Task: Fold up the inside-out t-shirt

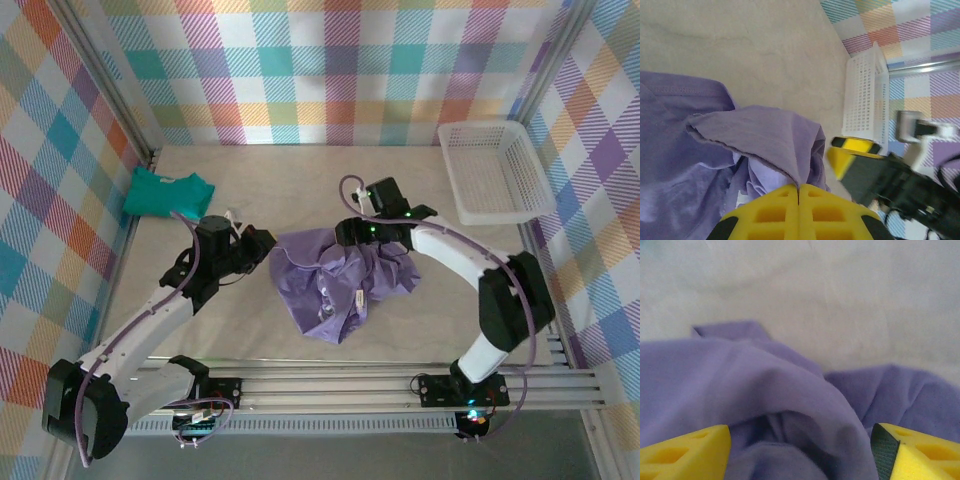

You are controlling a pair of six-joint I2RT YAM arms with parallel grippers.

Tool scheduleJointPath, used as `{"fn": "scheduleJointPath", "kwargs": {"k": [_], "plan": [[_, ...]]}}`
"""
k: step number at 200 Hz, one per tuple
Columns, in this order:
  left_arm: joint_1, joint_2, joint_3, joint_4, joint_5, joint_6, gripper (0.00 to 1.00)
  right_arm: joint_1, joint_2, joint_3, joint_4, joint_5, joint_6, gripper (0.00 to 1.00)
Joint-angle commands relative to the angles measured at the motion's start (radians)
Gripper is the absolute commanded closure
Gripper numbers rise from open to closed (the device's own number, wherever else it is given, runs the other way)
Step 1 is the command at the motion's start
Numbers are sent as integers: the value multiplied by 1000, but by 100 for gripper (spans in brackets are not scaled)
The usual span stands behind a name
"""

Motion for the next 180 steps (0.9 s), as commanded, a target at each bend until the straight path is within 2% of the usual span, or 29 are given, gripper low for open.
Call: {"fn": "scheduleJointPath", "kwargs": {"k": [1,8,30,37,56,81,101,122,137,150,168,180], "plan": [[17,-17,49,-73,4,116,100,-4,40,18,-29,-127,-11,29],[18,-15,55,-70,1,126,100,-4,52,17,-7,-151,2,36],[39,-2,113,-86,-25,184,100,-13,30,33,49,-138,16,79],[54,9,148,-91,-42,205,100,-27,3,40,76,-132,19,87],[114,70,285,-68,-68,242,100,-94,-81,85,148,-129,60,100],[169,255,617,-47,-36,278,100,-164,-213,194,218,-68,87,100],[170,430,988,-99,50,326,100,-163,-335,261,246,11,43,100],[172,553,1311,-164,111,379,100,-119,-478,209,303,69,-1,100],[188,615,1484,-255,118,420,100,-26,-553,111,359,88,-32,100],[225,653,1565,-281,147,416,100,95,-579,14,411,105,-59,95],[281,678,1584,-275,212,404,100,276,-525,-84,480,89,-81,79],[308,684,1576,-298,248,437,100,356,-446,-91,467,47,-81,67]]}}
